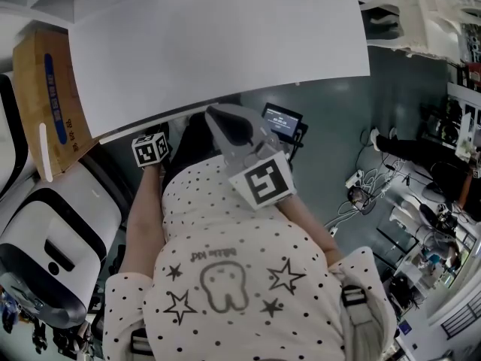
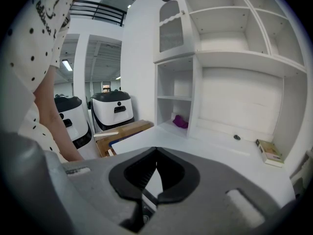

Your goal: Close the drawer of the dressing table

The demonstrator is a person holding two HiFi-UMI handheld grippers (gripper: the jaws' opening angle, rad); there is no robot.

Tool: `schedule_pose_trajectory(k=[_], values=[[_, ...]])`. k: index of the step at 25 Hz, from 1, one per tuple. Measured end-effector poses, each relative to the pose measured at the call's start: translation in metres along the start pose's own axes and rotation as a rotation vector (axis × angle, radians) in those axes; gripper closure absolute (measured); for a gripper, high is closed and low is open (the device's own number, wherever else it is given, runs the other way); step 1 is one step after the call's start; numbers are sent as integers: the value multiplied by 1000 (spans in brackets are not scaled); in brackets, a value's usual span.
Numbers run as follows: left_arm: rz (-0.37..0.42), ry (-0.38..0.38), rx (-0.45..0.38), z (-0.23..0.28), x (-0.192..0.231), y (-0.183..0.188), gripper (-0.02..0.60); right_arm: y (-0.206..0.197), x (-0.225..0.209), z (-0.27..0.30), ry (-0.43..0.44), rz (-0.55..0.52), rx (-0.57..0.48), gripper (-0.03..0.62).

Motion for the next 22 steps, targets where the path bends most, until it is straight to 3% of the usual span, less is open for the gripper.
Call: schedule_pose_trajectory(k=[22], values=[[0, -2, -13, 3, -2, 9, 506, 2, -2, 1, -4, -14, 0, 594]])
Point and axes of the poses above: the fingertips, and each gripper's own axes: z forward along the fingers, x to its left, y out of its top, the point moved 3 cm from there along -z, backward along the fingers, and after that the axes turned 15 degrees about -z, right-handed, at the moved point
